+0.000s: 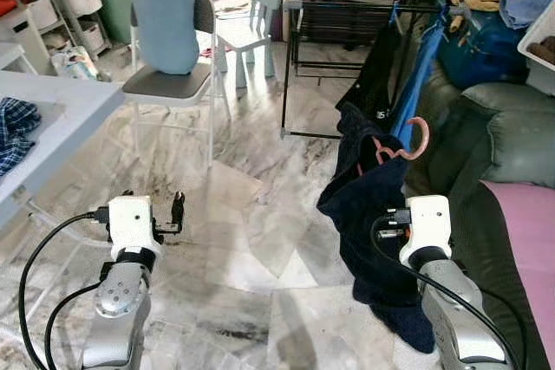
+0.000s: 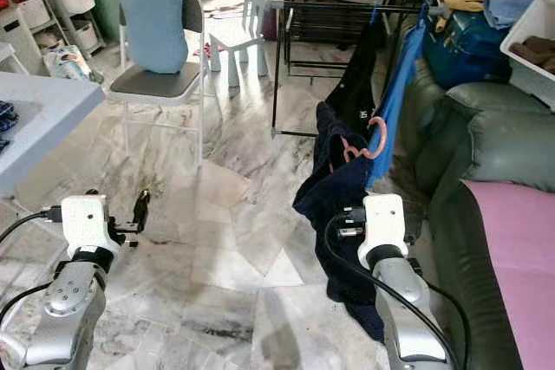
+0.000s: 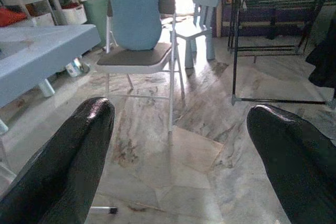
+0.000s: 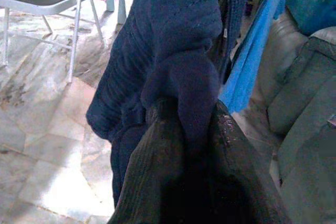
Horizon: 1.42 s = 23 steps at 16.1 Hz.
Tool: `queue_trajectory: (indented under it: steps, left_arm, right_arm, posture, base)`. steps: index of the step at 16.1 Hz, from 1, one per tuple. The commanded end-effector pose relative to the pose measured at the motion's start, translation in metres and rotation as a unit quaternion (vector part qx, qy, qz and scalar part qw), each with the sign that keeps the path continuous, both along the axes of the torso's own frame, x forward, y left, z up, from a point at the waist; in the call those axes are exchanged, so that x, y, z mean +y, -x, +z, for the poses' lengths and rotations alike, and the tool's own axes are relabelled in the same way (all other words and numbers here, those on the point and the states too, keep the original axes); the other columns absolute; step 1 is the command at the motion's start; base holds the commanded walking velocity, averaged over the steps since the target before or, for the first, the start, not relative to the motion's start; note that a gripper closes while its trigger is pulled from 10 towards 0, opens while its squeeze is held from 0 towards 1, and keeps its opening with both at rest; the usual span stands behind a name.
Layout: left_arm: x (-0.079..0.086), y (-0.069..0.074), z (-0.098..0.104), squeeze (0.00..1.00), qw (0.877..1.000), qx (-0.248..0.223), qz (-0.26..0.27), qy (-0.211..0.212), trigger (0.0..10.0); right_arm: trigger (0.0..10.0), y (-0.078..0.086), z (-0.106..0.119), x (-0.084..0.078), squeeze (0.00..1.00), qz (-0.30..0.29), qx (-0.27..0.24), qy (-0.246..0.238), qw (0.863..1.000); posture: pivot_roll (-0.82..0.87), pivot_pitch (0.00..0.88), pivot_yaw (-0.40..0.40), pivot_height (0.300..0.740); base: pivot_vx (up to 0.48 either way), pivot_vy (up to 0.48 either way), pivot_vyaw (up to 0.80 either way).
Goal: Hang hanger
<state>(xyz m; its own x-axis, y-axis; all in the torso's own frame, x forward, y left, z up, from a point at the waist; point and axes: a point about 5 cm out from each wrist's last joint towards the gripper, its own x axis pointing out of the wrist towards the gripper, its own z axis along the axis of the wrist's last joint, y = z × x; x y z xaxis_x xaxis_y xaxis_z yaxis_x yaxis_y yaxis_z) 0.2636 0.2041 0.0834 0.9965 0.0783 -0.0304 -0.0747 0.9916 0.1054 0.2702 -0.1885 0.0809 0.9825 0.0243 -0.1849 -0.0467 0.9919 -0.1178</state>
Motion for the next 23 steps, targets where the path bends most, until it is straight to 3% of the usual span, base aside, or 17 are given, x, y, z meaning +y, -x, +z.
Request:
queue_trajectory:
  steps: [1, 3, 5, 9, 20, 23]
  left_arm:
    - [0.003, 0.001, 0.002, 0.0, 1.0, 0.0, 0.004, -0.011, 10.0]
    - [0.005, 0.001, 0.002, 0.0, 1.0, 0.0, 0.012, -0.008, 10.0]
    - [0.001, 0.0, 0.002, 0.0, 1.0, 0.0, 0.009, -0.008, 10.0]
    - [0.003, -0.001, 0.002, 0.0, 1.0, -0.001, 0.01, -0.013, 10.0]
    - [-0.007, -0.01, 0.002, 0.0, 1.0, -0.005, 0.005, 0.0, 10.0]
    - [-0.009, -0.01, 0.002, 0.0, 1.0, -0.005, 0.002, 0.0, 10.0]
  right_arm:
    - [10.0, -0.002, 0.009, 0.002, 0.0, 0.008, -0.017, 0.005, 1.0]
    - [10.0, -0.003, 0.009, 0.007, 0.0, -0.001, -0.037, 0.009, 0.999]
    - [10.0, -0.002, 0.007, 0.015, 0.0, 0.011, -0.012, -0.062, 0.998]
    - [10.0, -0.004, 0.006, 0.017, 0.0, 0.022, -0.016, -0.033, 0.999]
    - [10.0, -0.01, 0.008, 0.021, 0.0, 0.014, -0.034, -0.025, 0.999]
    - [10.0, -0.012, 0.014, 0.012, 0.0, -0.016, -0.055, -0.008, 0.998]
  posture:
    - [-0.12, 0.0, 0.015, 0.74]
    - [-0.12, 0.0, 0.013, 0.74]
    - [-0.12, 0.0, 0.016, 0.74]
    - [-0.12, 0.0, 0.018, 0.74]
    - [-0.13, 0.0, 0.034, 0.74]
    - [-0.13, 0.0, 0.036, 0.74]
  base:
    - [0.0, 0.0, 0.0]
    - [0.0, 0.0, 0.0]
    - [0.0, 0.0, 0.0]
    - [0.0, 0.0, 0.0]
    - [0.0, 0.0, 0.0]
    - [0.0, 0.0, 0.0]
